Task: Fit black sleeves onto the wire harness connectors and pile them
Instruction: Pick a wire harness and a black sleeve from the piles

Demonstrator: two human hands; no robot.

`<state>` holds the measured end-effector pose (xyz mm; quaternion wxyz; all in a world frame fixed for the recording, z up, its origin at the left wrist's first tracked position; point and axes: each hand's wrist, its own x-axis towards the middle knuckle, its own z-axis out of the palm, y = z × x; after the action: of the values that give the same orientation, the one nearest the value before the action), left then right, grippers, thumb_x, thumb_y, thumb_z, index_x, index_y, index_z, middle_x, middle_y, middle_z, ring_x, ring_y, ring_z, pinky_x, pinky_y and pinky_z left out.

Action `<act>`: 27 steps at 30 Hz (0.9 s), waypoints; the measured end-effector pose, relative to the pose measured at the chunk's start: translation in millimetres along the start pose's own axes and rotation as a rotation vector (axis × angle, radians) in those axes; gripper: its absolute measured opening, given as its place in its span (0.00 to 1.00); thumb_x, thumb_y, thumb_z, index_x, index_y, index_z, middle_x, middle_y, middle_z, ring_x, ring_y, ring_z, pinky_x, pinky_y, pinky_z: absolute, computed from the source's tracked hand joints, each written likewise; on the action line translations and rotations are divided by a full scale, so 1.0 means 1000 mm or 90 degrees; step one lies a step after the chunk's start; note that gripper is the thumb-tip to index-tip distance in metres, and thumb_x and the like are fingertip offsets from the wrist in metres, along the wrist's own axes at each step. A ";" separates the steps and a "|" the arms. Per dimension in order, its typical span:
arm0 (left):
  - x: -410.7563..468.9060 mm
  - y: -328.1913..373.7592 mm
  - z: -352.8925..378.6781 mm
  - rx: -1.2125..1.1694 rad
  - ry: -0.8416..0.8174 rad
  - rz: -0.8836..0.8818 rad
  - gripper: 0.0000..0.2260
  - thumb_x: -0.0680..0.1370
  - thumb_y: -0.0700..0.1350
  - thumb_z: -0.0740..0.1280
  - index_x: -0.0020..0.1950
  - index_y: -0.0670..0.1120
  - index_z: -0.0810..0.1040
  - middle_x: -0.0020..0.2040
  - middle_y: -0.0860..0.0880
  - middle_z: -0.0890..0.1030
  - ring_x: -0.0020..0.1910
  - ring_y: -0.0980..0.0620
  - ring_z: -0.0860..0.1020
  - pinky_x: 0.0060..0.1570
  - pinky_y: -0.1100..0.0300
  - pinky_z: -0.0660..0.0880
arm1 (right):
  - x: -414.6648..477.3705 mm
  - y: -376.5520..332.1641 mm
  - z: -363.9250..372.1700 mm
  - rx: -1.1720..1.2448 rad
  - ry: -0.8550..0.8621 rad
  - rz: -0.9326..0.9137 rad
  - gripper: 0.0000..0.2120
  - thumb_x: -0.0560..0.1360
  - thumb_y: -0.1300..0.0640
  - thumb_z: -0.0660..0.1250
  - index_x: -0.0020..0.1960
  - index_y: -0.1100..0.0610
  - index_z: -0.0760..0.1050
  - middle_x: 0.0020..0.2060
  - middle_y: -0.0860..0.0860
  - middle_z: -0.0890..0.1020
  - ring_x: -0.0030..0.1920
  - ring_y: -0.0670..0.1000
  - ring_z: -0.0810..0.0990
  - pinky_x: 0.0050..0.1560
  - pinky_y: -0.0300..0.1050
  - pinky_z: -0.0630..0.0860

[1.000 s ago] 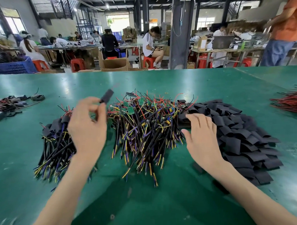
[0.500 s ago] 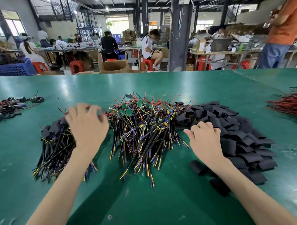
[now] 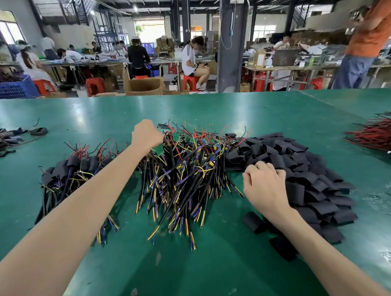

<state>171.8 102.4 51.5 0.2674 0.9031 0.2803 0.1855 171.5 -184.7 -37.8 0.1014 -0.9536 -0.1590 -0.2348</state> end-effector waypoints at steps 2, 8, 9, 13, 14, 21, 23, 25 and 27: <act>0.004 -0.002 -0.002 -0.075 -0.039 -0.028 0.11 0.71 0.30 0.66 0.32 0.41 0.68 0.34 0.42 0.73 0.33 0.45 0.72 0.36 0.55 0.71 | 0.000 0.002 -0.001 0.011 0.010 0.014 0.09 0.77 0.55 0.59 0.46 0.56 0.77 0.45 0.52 0.77 0.51 0.56 0.73 0.49 0.50 0.62; 0.000 -0.006 0.002 -0.067 -0.080 -0.083 0.17 0.76 0.50 0.68 0.35 0.42 0.67 0.31 0.47 0.68 0.32 0.48 0.69 0.39 0.56 0.73 | 0.000 0.004 -0.003 0.026 0.005 0.032 0.08 0.77 0.56 0.59 0.46 0.56 0.76 0.45 0.52 0.77 0.50 0.57 0.73 0.49 0.51 0.63; 0.001 -0.007 0.002 -0.053 -0.047 -0.075 0.19 0.75 0.51 0.69 0.33 0.42 0.67 0.31 0.47 0.69 0.32 0.48 0.70 0.37 0.58 0.71 | 0.000 0.004 -0.002 0.024 0.001 0.027 0.08 0.77 0.56 0.59 0.46 0.56 0.76 0.45 0.52 0.77 0.50 0.56 0.73 0.49 0.51 0.63; 0.001 -0.001 0.000 -0.083 -0.001 -0.098 0.13 0.70 0.43 0.73 0.34 0.40 0.71 0.34 0.44 0.75 0.32 0.48 0.74 0.34 0.58 0.74 | 0.000 0.004 -0.002 0.024 0.002 0.021 0.08 0.77 0.56 0.58 0.46 0.56 0.76 0.45 0.52 0.77 0.50 0.56 0.73 0.49 0.50 0.63; 0.001 0.002 -0.001 -0.103 0.009 -0.100 0.11 0.70 0.41 0.73 0.35 0.39 0.72 0.36 0.43 0.76 0.35 0.48 0.75 0.39 0.56 0.77 | 0.001 0.005 -0.003 0.024 0.008 0.025 0.08 0.76 0.57 0.58 0.46 0.56 0.76 0.44 0.52 0.77 0.49 0.56 0.73 0.49 0.50 0.63; -0.009 0.037 -0.017 -0.495 -0.053 -0.051 0.15 0.73 0.27 0.66 0.56 0.40 0.71 0.44 0.42 0.78 0.33 0.51 0.77 0.25 0.63 0.76 | 0.006 0.013 -0.009 0.025 0.011 0.113 0.11 0.72 0.62 0.59 0.52 0.59 0.76 0.49 0.57 0.79 0.52 0.60 0.73 0.51 0.53 0.66; -0.010 0.048 -0.027 -0.579 -0.035 -0.047 0.16 0.75 0.25 0.61 0.60 0.38 0.70 0.44 0.44 0.77 0.34 0.51 0.78 0.32 0.56 0.80 | 0.007 0.016 -0.008 0.017 0.002 0.128 0.12 0.71 0.63 0.60 0.53 0.60 0.75 0.50 0.58 0.78 0.53 0.61 0.73 0.52 0.53 0.66; -0.007 0.057 -0.038 -0.641 0.003 -0.053 0.15 0.76 0.25 0.57 0.60 0.37 0.71 0.42 0.46 0.74 0.36 0.51 0.77 0.38 0.50 0.80 | 0.008 0.019 -0.007 0.019 -0.009 0.114 0.14 0.70 0.64 0.60 0.55 0.60 0.75 0.51 0.58 0.78 0.54 0.61 0.72 0.52 0.53 0.65; -0.007 0.062 -0.051 -0.635 0.061 -0.017 0.15 0.77 0.26 0.54 0.60 0.37 0.72 0.43 0.46 0.73 0.37 0.51 0.77 0.40 0.53 0.80 | 0.010 0.022 -0.009 0.054 -0.023 0.065 0.15 0.70 0.66 0.60 0.55 0.60 0.76 0.50 0.58 0.78 0.53 0.61 0.72 0.52 0.53 0.66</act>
<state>167.1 74.4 127.0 0.6556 0.6520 0.1810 0.3351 184.3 -204.8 -28.0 0.1506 -0.9594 -0.1217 -0.2050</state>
